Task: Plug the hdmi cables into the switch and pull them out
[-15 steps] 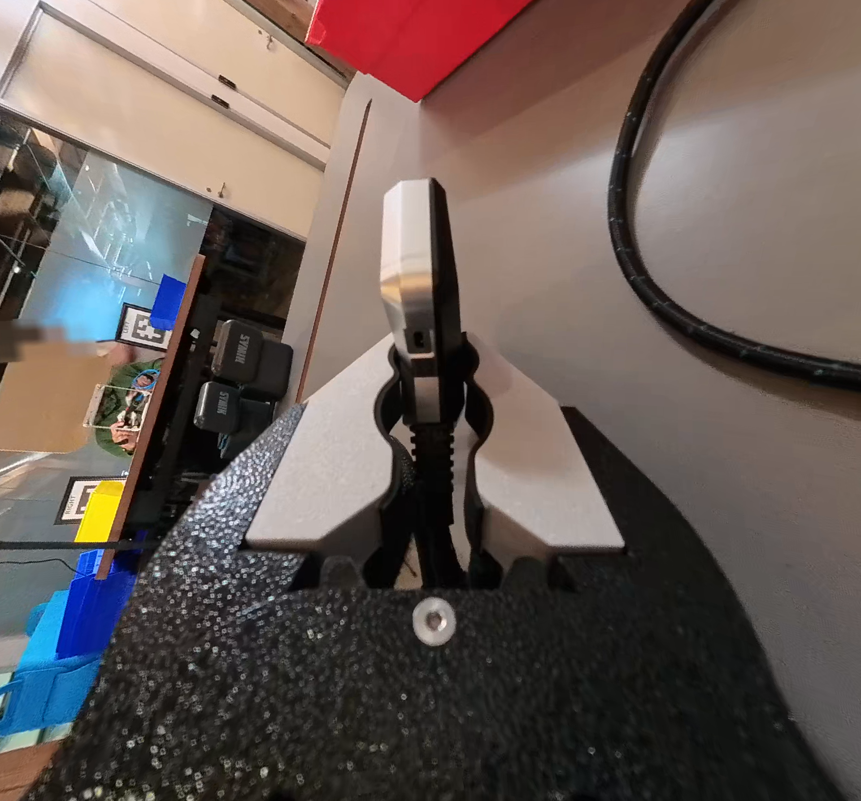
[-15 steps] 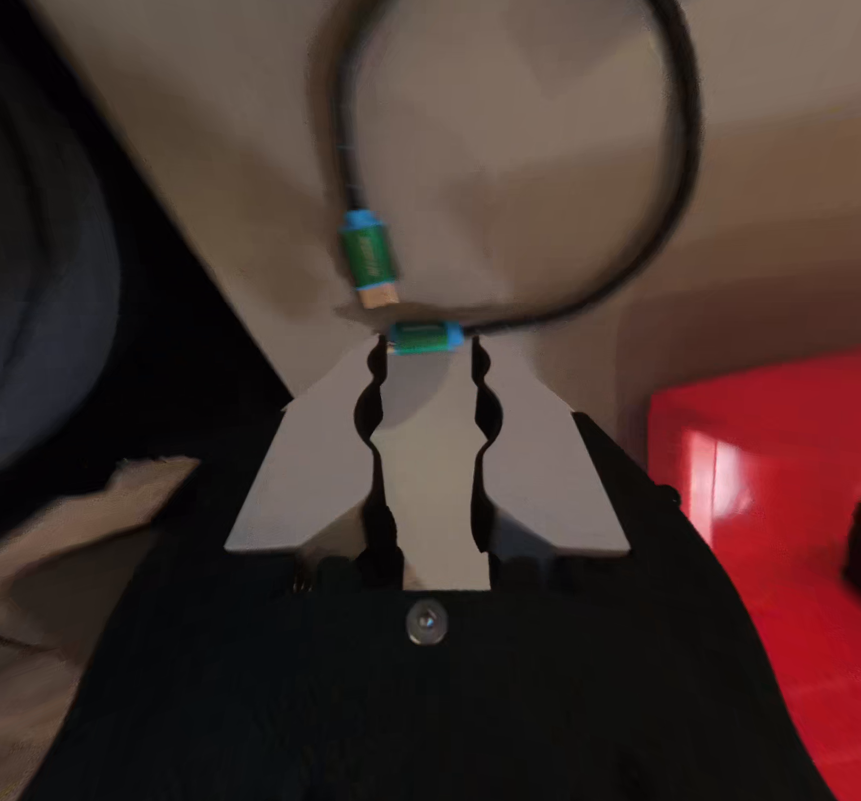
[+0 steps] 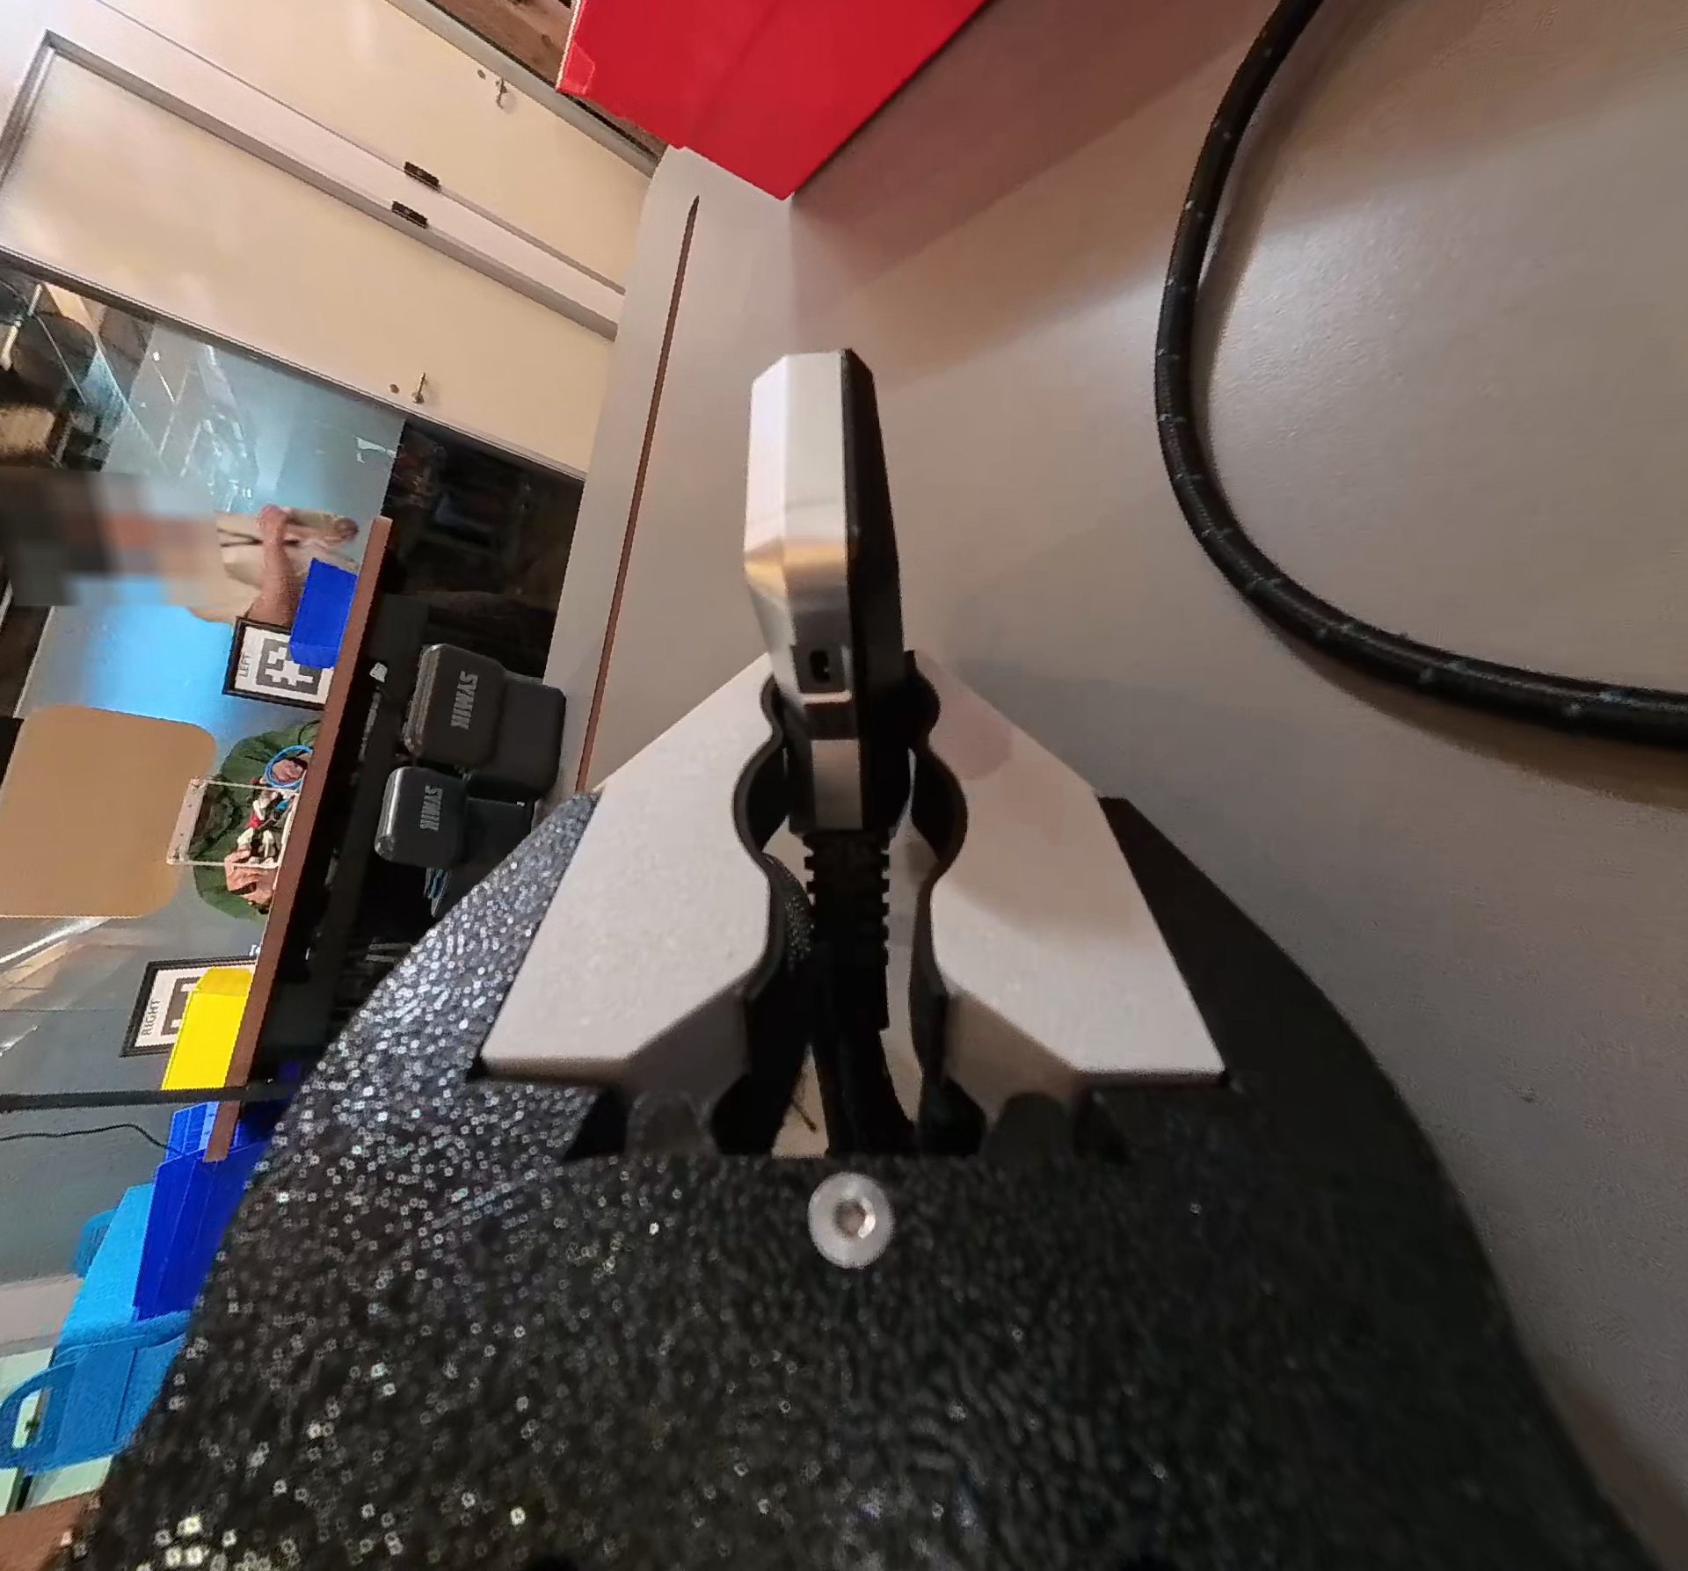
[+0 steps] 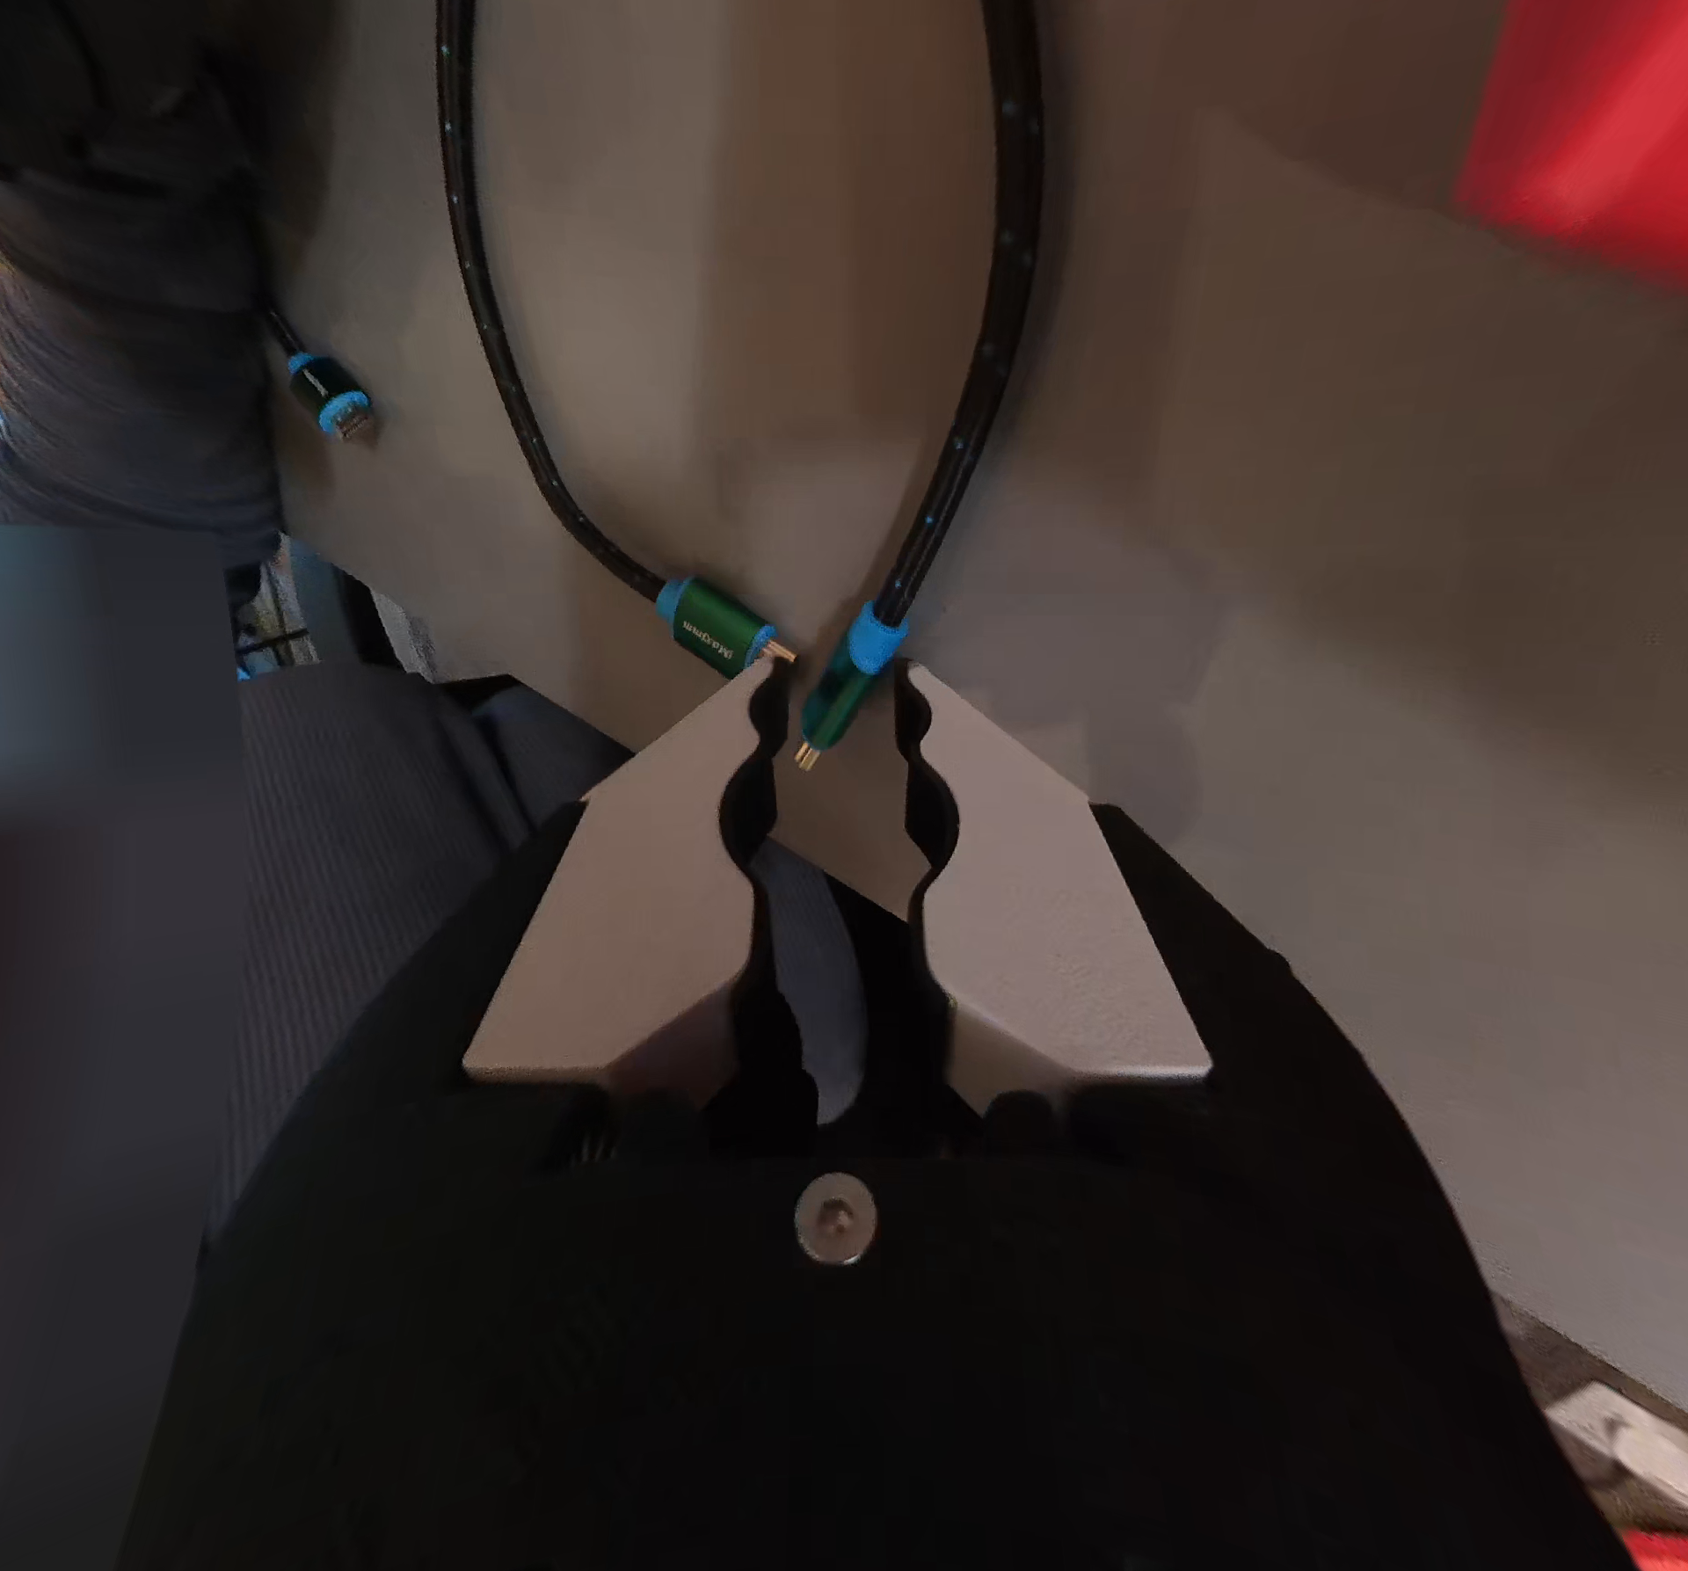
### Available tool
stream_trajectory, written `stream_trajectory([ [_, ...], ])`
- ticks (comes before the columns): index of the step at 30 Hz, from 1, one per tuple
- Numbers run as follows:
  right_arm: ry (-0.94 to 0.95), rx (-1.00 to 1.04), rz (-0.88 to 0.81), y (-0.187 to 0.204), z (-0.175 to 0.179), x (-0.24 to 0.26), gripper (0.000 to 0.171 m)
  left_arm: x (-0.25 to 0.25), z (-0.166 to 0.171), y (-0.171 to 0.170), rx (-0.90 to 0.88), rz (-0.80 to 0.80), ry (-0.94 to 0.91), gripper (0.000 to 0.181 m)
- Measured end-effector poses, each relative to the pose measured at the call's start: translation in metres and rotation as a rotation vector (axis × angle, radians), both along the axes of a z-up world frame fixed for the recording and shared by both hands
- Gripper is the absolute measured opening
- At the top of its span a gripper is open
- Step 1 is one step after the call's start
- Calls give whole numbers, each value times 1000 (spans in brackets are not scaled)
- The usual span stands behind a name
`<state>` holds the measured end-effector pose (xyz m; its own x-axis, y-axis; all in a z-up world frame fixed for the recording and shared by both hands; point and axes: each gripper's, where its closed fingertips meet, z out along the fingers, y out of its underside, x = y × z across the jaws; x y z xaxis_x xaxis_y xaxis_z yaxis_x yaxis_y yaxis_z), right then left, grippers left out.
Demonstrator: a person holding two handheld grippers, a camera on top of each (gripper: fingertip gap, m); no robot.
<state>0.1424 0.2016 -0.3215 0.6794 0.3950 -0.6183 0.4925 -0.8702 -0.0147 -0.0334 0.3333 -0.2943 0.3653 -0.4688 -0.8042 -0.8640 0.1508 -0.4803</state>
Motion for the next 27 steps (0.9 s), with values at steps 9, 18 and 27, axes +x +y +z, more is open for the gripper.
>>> stream_trajectory([
  [9,23,-60,27,-17,-2,-10,10,0,0,0,13,2,14,20],
  [18,593,279,-87,8,57,-58,9,-12,36,-1,186,51,-87,20],
  [27,860,905,-112,41,129,-78,9,-9,46,-6,166,30,-221,20],
])
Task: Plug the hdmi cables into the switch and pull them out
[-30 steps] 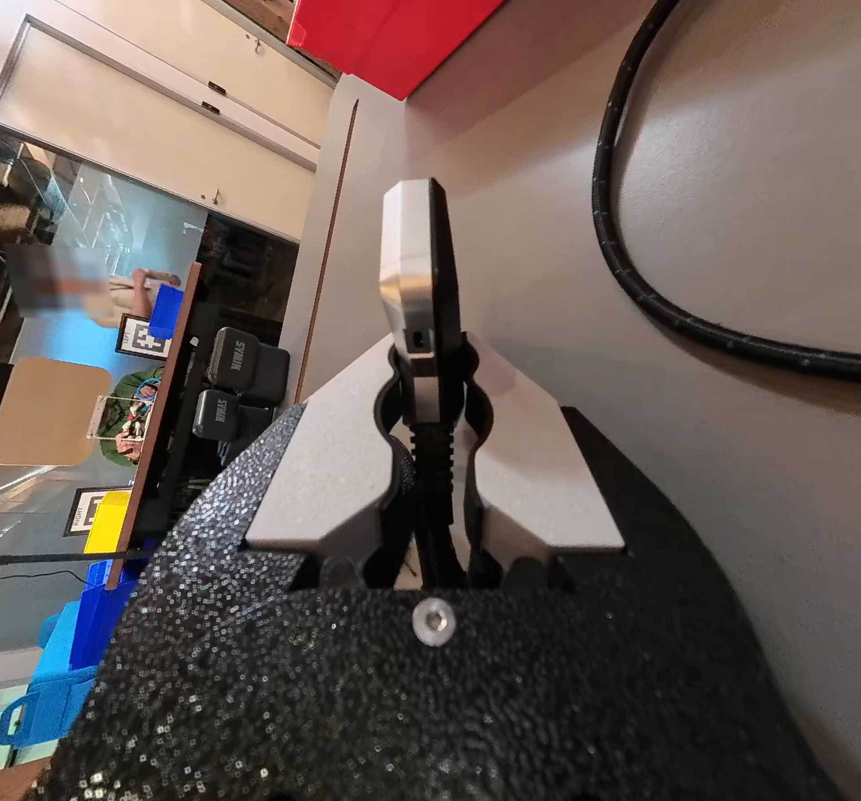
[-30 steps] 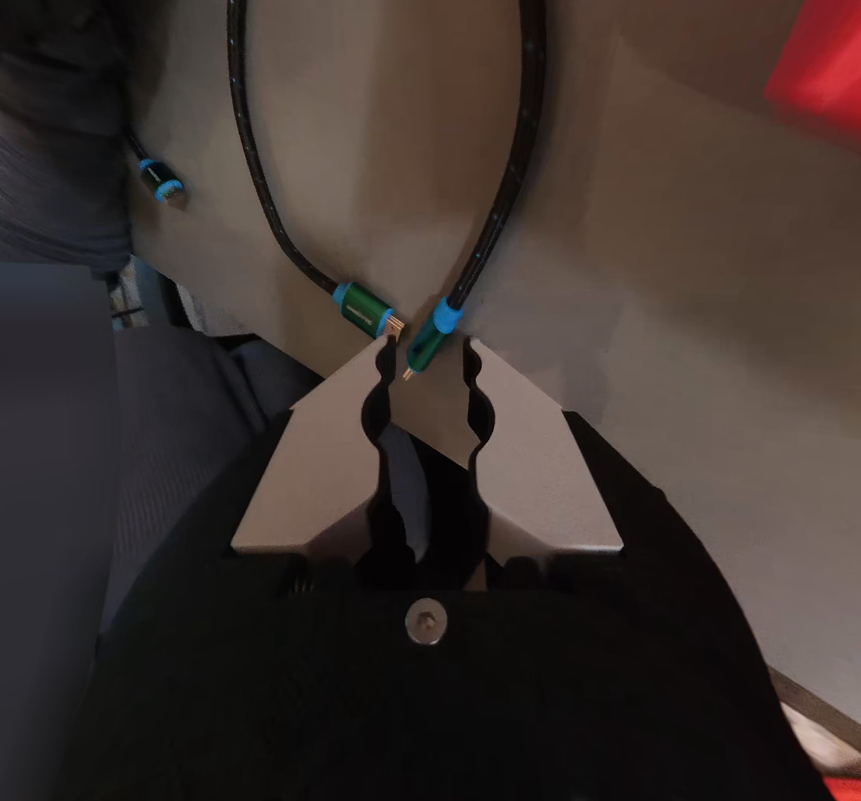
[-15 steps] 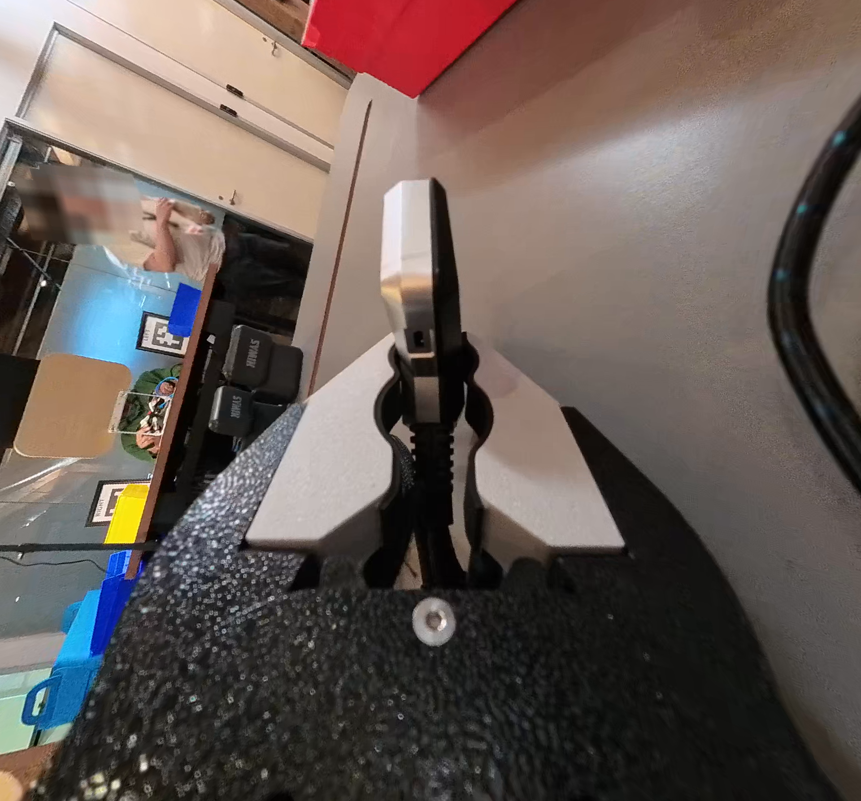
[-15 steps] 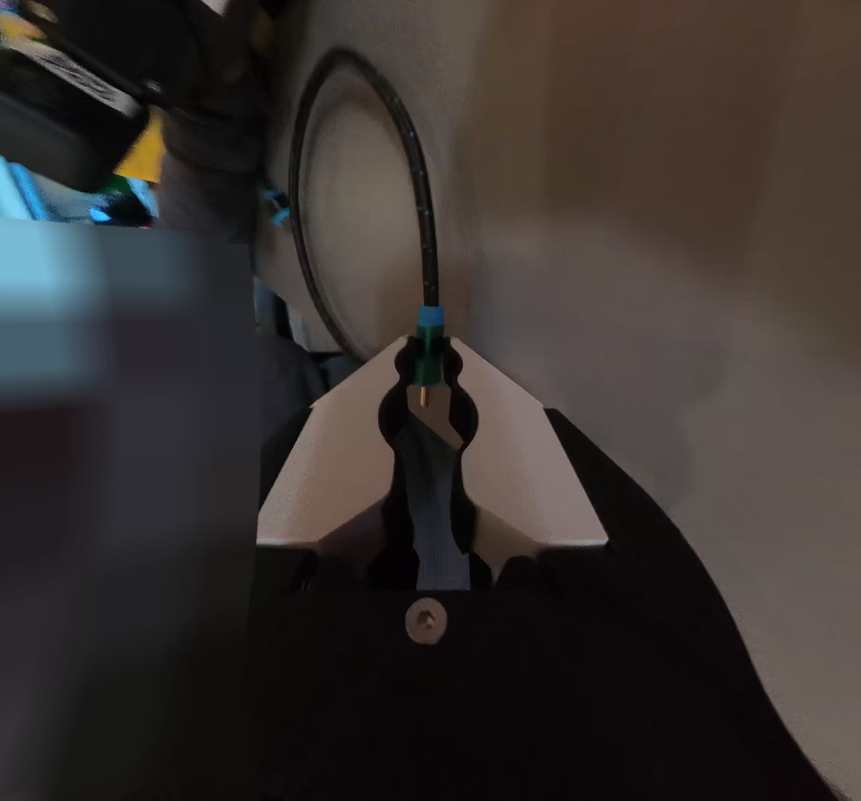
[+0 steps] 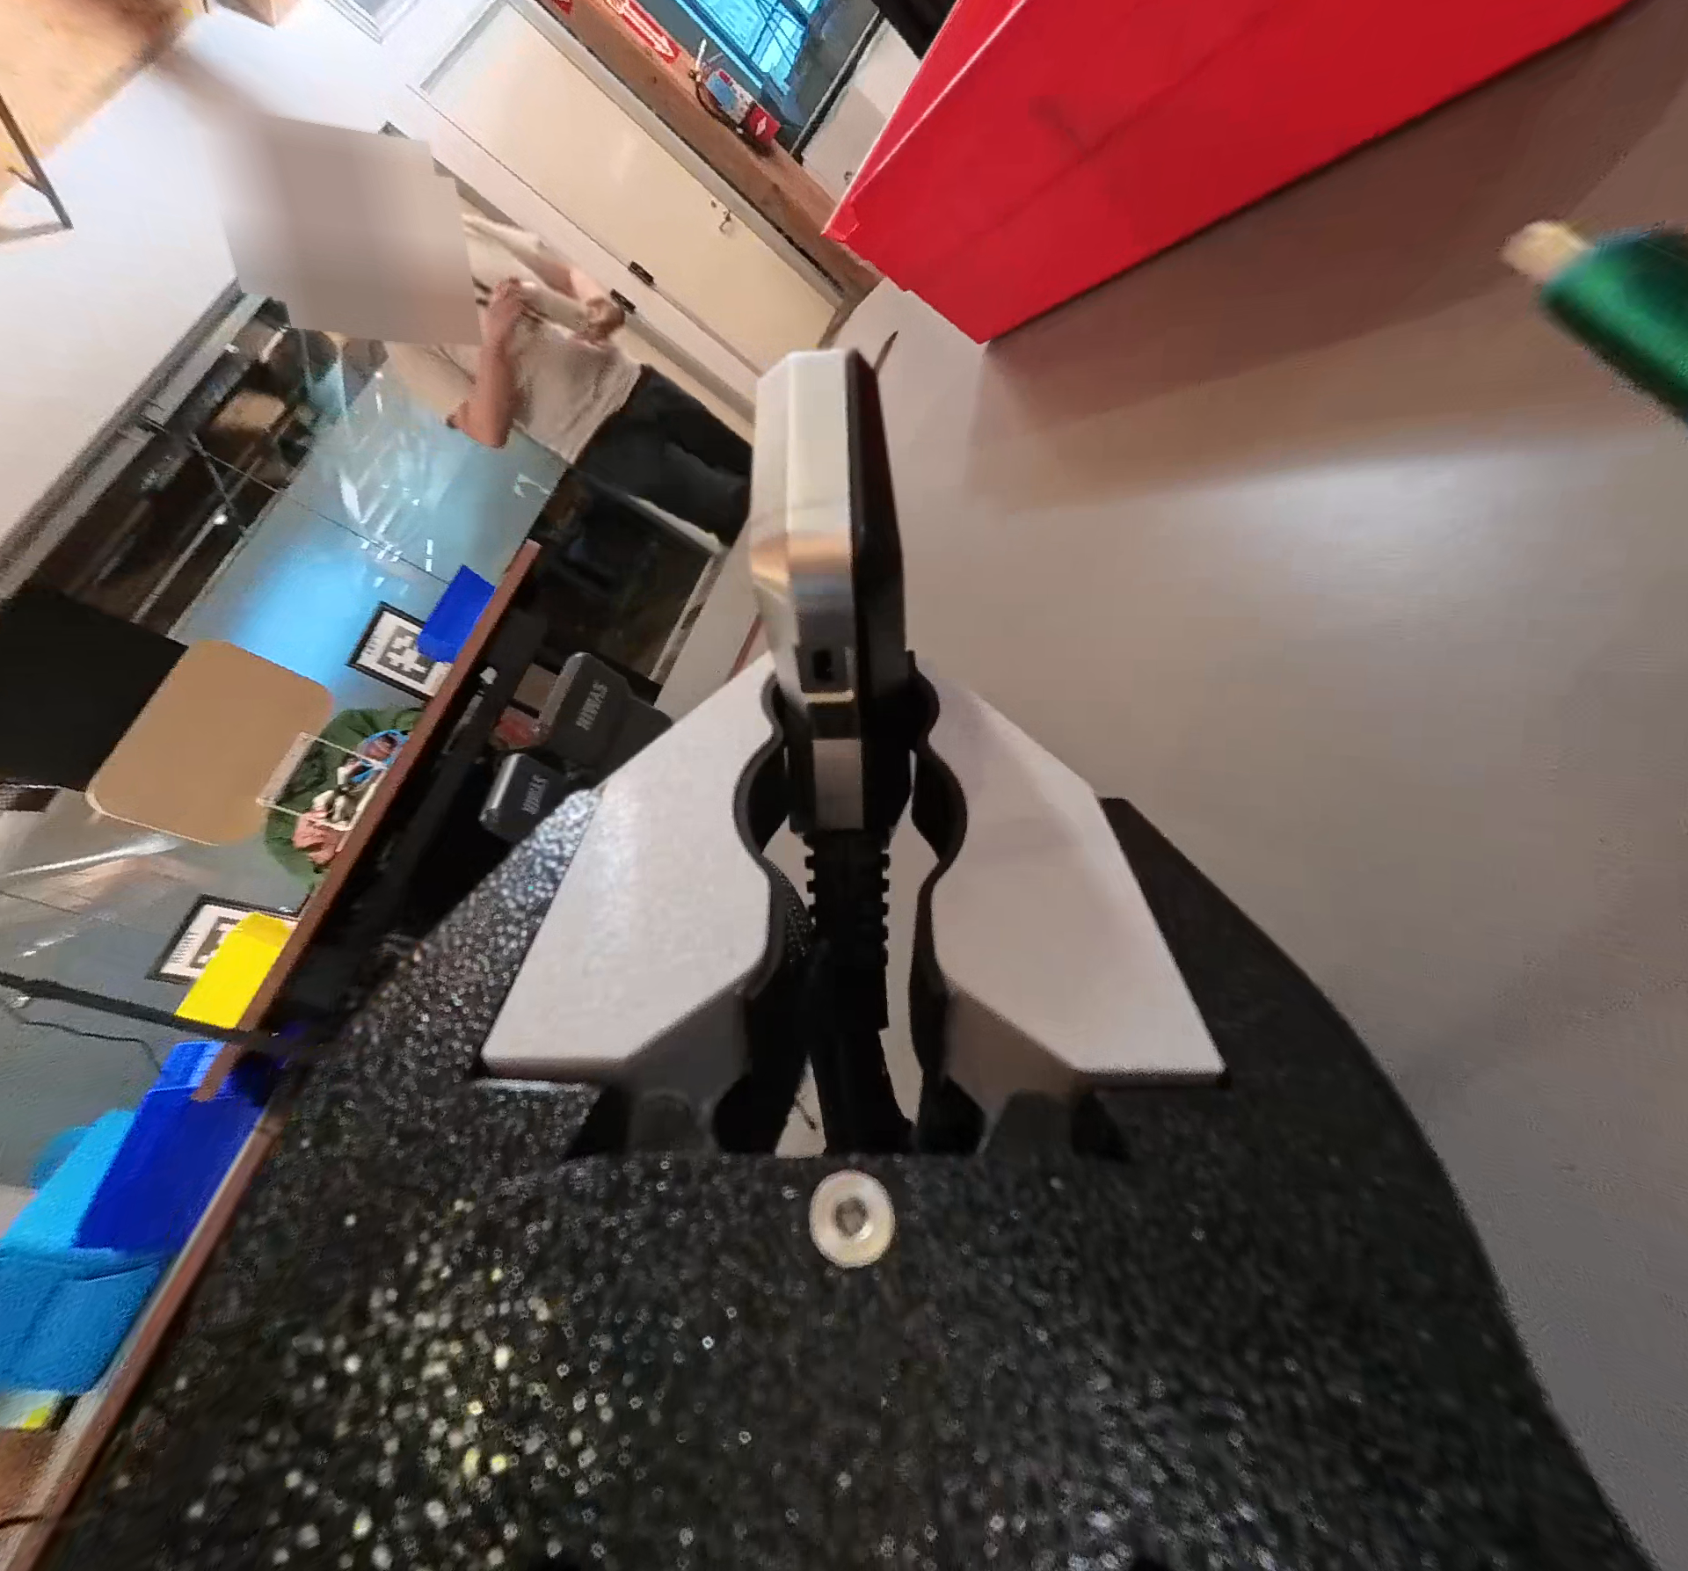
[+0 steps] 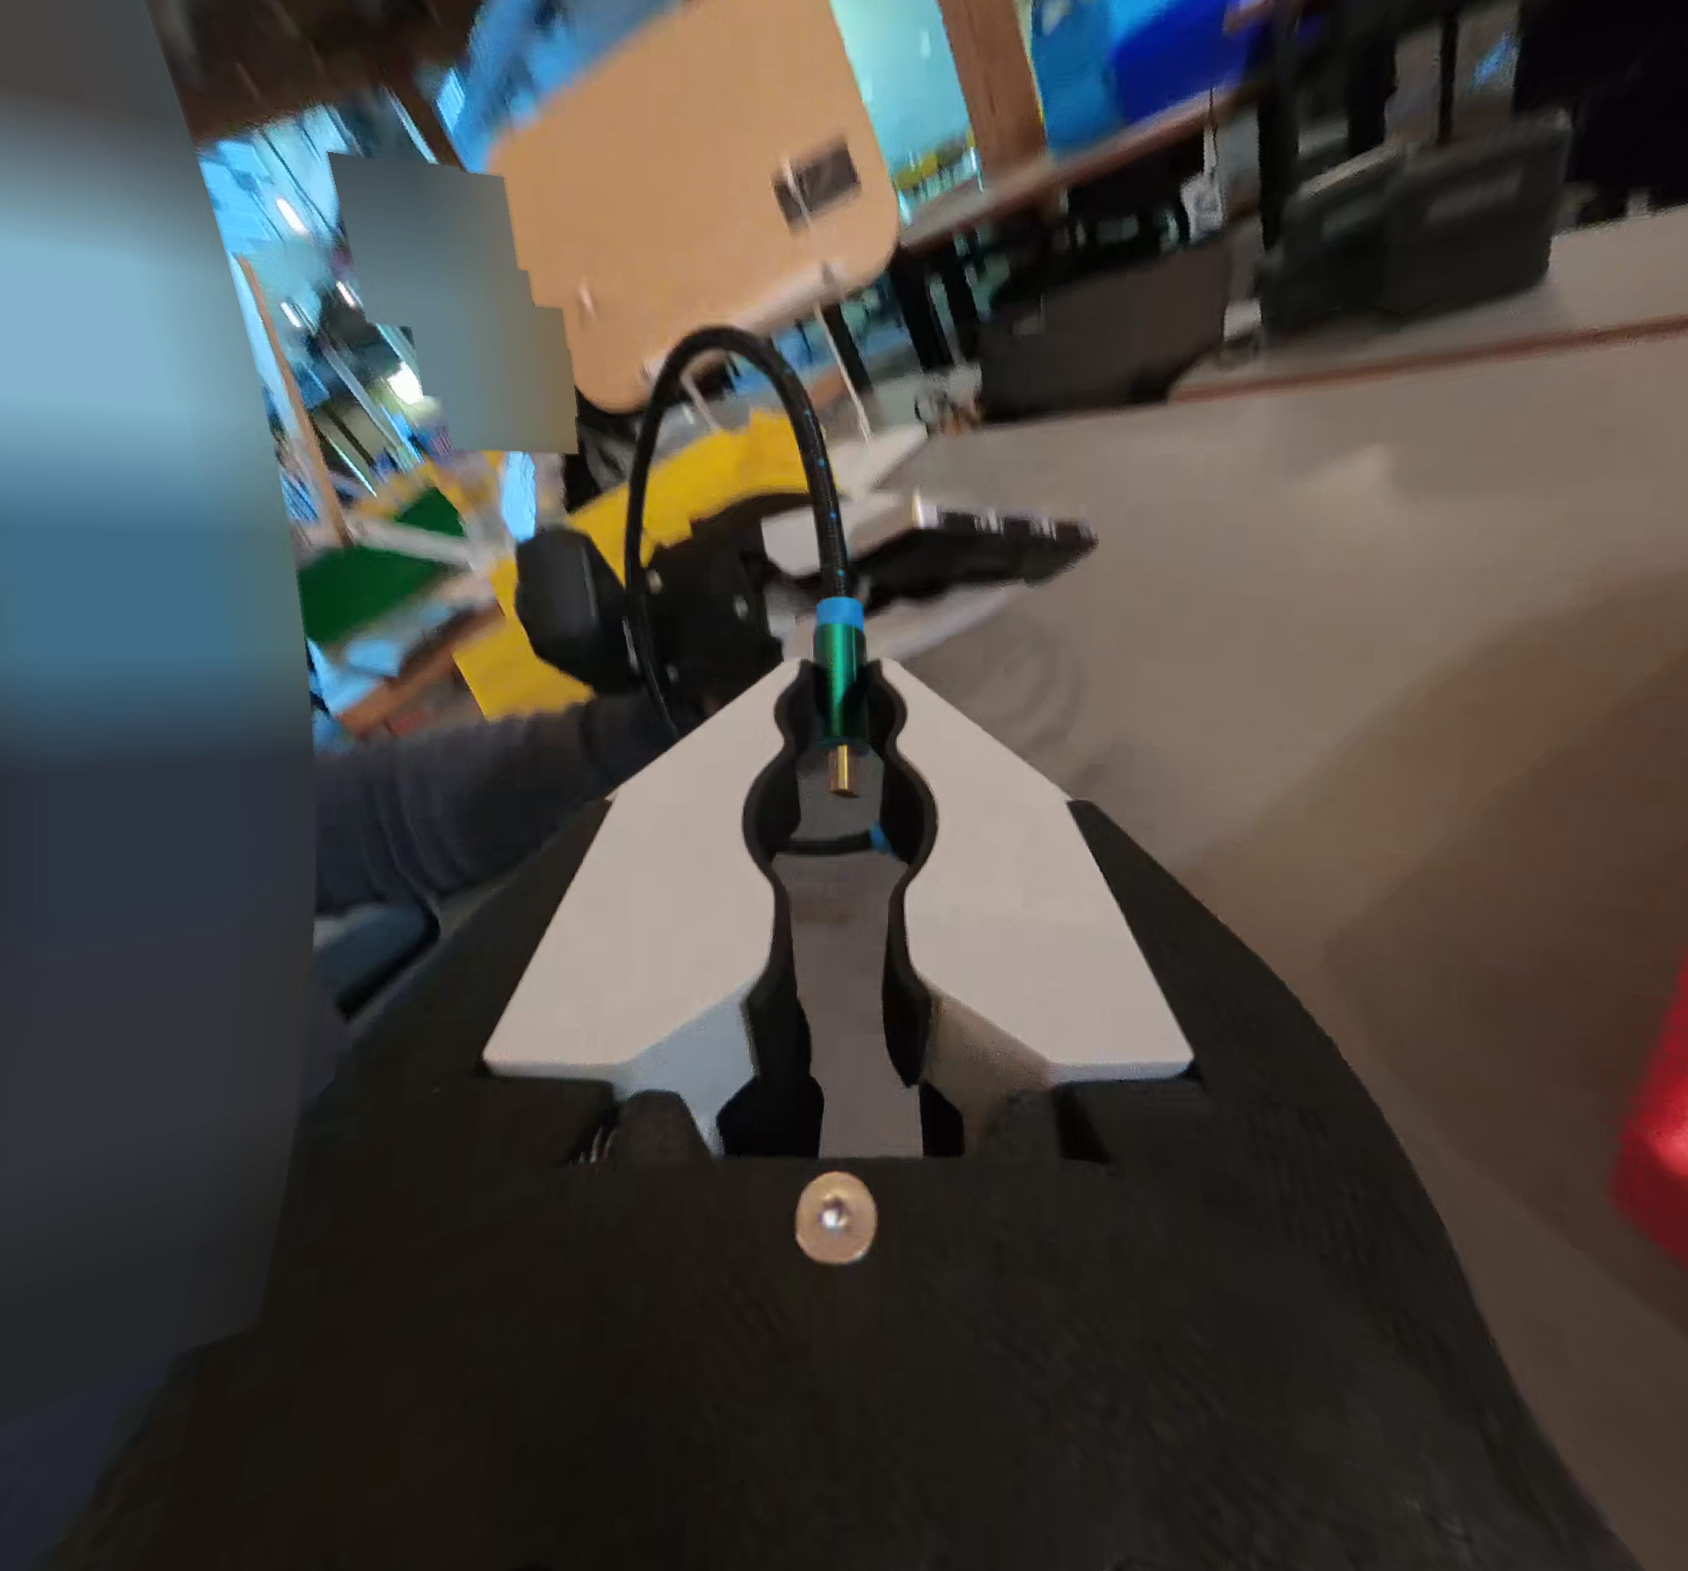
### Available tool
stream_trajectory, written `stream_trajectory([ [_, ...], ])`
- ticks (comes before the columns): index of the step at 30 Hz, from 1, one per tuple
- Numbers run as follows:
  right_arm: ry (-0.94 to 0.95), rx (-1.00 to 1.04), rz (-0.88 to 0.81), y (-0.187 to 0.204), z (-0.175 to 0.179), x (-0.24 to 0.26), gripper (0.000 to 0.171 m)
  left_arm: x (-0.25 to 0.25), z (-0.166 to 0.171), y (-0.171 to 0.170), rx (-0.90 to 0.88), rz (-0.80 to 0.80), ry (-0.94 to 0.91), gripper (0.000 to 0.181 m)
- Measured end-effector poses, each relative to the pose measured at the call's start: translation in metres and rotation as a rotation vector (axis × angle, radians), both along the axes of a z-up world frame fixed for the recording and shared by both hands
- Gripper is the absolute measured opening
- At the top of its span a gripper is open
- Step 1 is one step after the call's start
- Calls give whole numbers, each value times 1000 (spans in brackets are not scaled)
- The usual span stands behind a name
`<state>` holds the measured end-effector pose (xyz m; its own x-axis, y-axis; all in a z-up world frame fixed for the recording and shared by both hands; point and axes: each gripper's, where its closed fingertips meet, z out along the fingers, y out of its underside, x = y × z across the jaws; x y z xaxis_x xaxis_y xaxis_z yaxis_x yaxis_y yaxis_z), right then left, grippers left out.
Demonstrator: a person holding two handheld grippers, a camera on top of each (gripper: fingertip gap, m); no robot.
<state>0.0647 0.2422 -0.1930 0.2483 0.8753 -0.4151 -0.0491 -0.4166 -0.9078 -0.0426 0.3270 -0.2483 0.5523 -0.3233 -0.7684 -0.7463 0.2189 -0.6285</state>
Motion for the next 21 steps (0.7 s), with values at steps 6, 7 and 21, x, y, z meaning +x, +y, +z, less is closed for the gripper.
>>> stream_trajectory([
  [6,251,-80,-34,16,20,-14,9,19,30,-28,173,-144,-35,20],
  [7,295,-90,-41,17,25,-17,9,19,35,-32,231,-132,-2,19],
  [21,40,7,-33,19,-22,-46,9,8,13,-12,32,2,-49,19],
])
